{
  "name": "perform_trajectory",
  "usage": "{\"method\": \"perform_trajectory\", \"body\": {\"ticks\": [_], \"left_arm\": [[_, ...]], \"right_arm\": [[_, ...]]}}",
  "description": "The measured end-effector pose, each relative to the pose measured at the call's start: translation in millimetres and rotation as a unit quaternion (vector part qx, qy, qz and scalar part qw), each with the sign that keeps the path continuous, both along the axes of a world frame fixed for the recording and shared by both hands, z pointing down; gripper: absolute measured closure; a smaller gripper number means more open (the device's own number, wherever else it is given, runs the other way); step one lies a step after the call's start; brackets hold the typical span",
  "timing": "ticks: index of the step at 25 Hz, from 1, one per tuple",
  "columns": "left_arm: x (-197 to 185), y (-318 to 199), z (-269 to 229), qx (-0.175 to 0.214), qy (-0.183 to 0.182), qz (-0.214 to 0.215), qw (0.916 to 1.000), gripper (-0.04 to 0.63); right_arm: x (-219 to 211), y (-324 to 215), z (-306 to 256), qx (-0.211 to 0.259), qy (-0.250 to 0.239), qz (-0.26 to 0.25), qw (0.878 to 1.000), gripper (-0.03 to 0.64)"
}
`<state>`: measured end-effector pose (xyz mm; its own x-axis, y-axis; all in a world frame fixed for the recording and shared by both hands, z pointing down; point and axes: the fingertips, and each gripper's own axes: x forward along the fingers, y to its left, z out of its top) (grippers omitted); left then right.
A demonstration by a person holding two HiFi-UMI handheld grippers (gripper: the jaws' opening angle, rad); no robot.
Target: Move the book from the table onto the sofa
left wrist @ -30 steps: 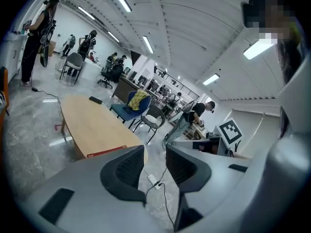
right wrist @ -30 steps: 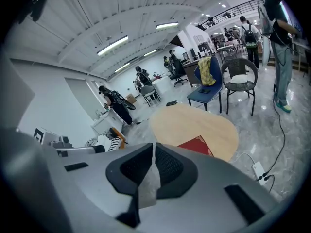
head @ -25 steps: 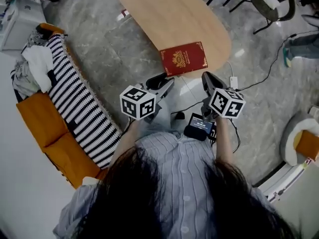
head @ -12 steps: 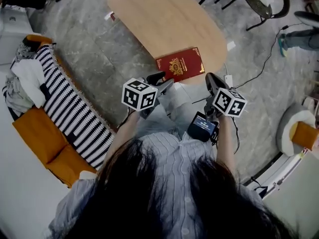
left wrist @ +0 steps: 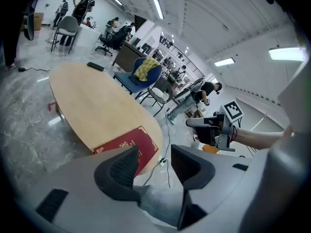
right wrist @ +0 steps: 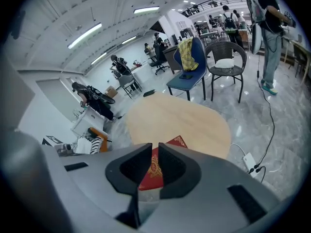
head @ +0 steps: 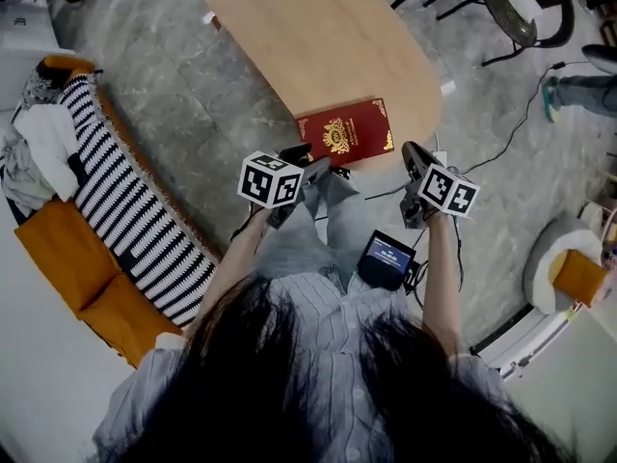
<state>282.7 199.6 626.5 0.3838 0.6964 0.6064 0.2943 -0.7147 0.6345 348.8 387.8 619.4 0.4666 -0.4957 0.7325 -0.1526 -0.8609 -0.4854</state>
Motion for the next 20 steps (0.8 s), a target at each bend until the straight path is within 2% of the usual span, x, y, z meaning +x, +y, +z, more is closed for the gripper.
{"method": "perform_trajectory", "body": {"ticks": [4,11,15,20], "left_arm": [[6.0,-5.0,33.1,0.016,-0.029,-0.020,0.9992,0.387],[0.9,-0.8,91.8,0.039,-0.085,-0.022,0.9954,0.356],[-5.4,4.3,124.7,0.043,-0.117,-0.022,0.9920,0.347],[-10.7,-4.1,163.1,0.059,-0.155,-0.047,0.9850,0.322]], "right_arm": [[12.8,3.5,38.9,-0.006,-0.022,-0.026,0.999,0.586],[22.0,11.8,113.2,-0.029,-0.069,-0.079,0.994,0.579],[26.1,14.9,146.9,-0.028,-0.087,-0.094,0.991,0.502],[29.0,18.9,188.3,-0.045,-0.106,-0.116,0.987,0.468]]}}
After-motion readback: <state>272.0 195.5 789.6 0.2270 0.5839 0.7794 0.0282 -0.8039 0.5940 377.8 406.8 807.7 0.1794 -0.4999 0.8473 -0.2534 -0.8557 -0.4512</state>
